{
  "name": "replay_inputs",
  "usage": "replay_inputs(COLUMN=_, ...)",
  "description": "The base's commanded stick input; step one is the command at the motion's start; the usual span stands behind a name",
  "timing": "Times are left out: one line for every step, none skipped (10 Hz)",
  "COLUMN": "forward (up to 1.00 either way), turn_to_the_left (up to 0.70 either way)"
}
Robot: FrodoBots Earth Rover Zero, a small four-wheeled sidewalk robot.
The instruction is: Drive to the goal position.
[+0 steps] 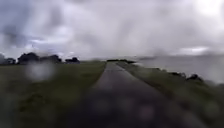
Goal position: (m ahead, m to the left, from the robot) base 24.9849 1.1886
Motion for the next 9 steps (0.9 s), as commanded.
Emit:
replay_inputs(forward=0.7, turn_to_the_left=0.0)
replay_inputs(forward=0.7, turn_to_the_left=0.0)
replay_inputs(forward=0.7, turn_to_the_left=0.0)
replay_inputs(forward=0.7, turn_to_the_left=0.0)
replay_inputs(forward=0.7, turn_to_the_left=0.0)
replay_inputs(forward=0.7, turn_to_the_left=0.0)
replay_inputs(forward=0.7, turn_to_the_left=0.0)
replay_inputs(forward=0.7, turn_to_the_left=0.0)
replay_inputs(forward=0.7, turn_to_the_left=0.0)
